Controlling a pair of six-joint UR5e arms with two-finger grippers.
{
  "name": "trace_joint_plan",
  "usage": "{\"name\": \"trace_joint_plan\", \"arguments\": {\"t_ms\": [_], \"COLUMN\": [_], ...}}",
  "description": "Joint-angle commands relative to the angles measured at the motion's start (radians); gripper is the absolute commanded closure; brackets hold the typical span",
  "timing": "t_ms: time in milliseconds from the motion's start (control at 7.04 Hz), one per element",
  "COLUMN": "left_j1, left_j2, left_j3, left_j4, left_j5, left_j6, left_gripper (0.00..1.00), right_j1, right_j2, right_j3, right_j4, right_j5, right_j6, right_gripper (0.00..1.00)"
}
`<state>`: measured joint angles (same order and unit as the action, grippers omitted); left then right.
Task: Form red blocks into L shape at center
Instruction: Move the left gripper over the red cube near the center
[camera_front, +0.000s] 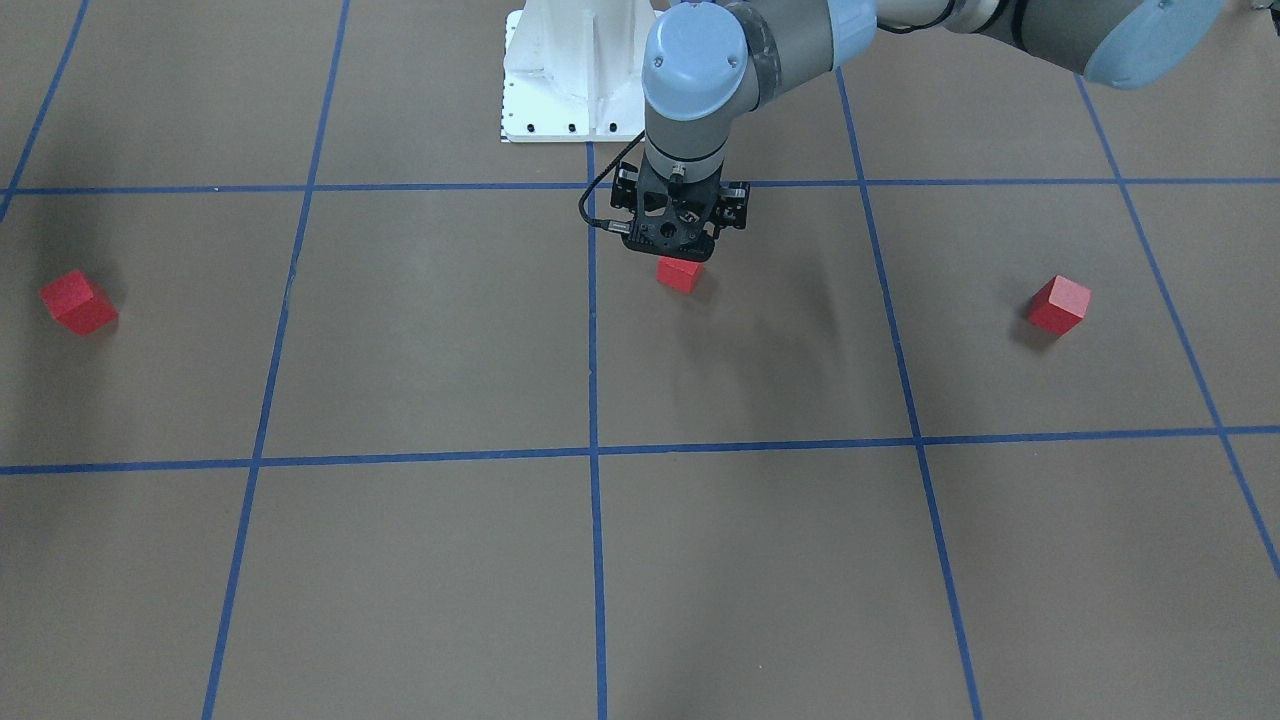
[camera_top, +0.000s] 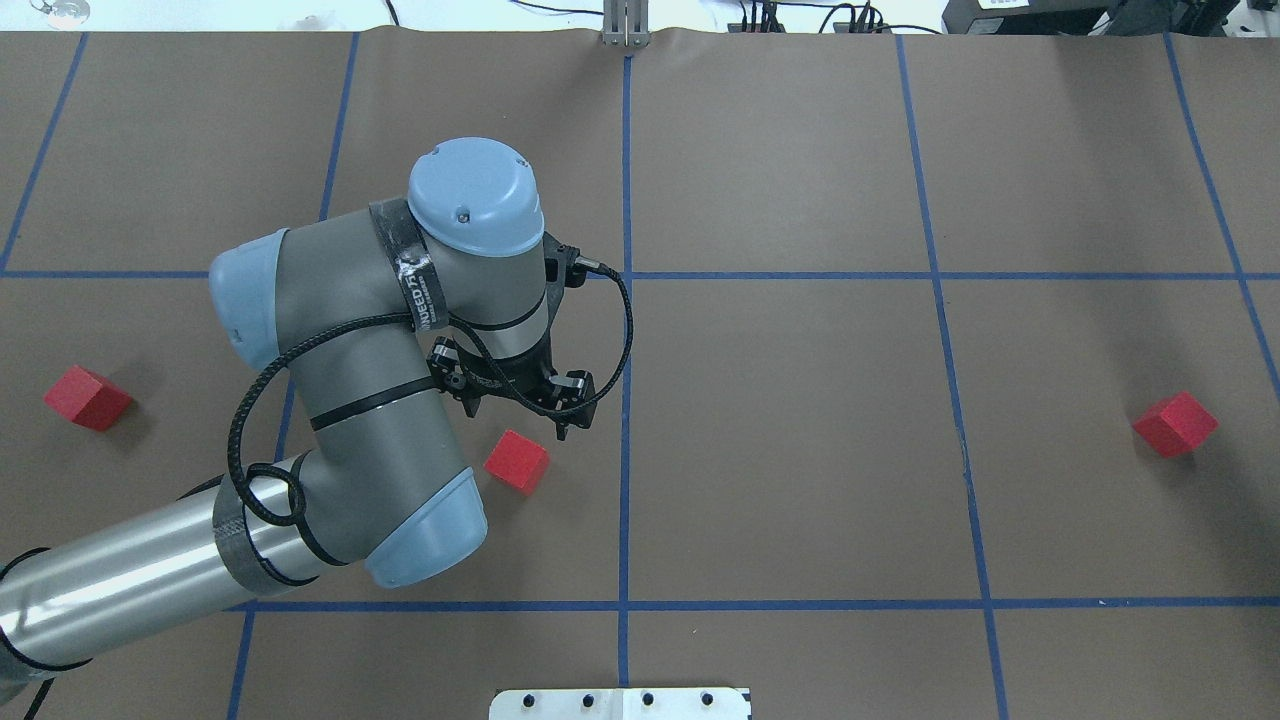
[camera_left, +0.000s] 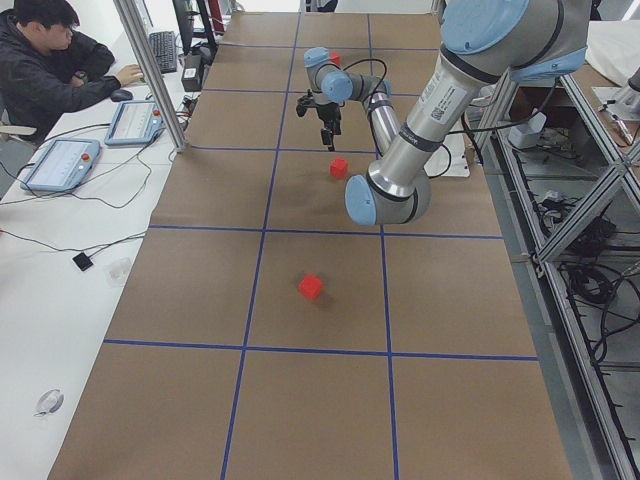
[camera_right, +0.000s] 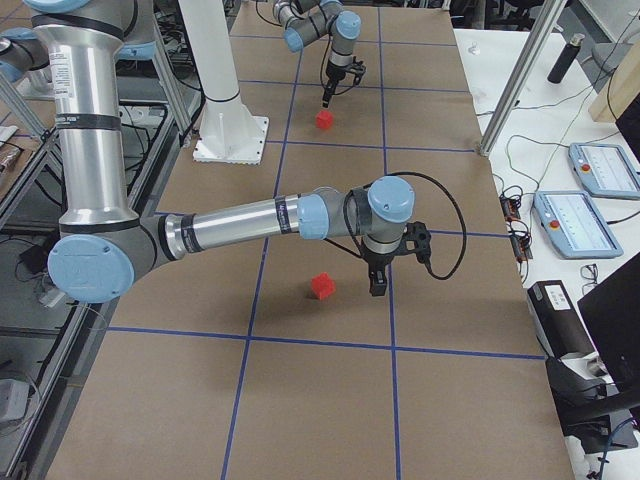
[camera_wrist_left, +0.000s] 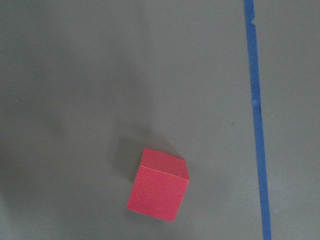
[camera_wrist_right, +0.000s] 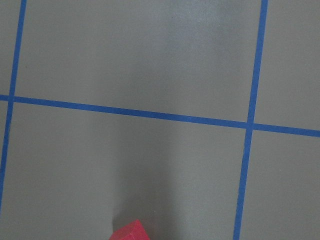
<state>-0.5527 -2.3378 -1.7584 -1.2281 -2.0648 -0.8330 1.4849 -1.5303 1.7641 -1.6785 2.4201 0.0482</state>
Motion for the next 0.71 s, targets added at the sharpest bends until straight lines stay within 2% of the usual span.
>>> {"name": "trace_joint_plan", "arguments": {"t_ms": [0,142,284,568], "left_j1": [0.007,0.029,0.072,0.179], "left_j2": [0.053,0.110,0.161,0.271], "left_j3": [-0.097,-0.161,-0.186,-0.178], "left_j4": [-0.036,-0.039,-0.107,-0.377], "left_j5": [0.128,0.167,0.245,0.363], "left_j6": [0.020,0.003,-0.085,-0.245], "left_gripper": [0.00,0.00,0.00,0.00], "right_j1": [0.000,0.000,0.000,0.000], "right_j2": [-0.001,-0.001,-0.002,-0.007], "right_j3": [0.000,0.000,0.000,-0.002], "right_j4": [-0.001,-0.001,-0.001,-0.003], "right_j5": [0.001,0.002,0.002,0.002], "right_j6": [0.001,0.001,0.001,0.001], "right_gripper": [0.01,0.01,0.01,0.01]}}
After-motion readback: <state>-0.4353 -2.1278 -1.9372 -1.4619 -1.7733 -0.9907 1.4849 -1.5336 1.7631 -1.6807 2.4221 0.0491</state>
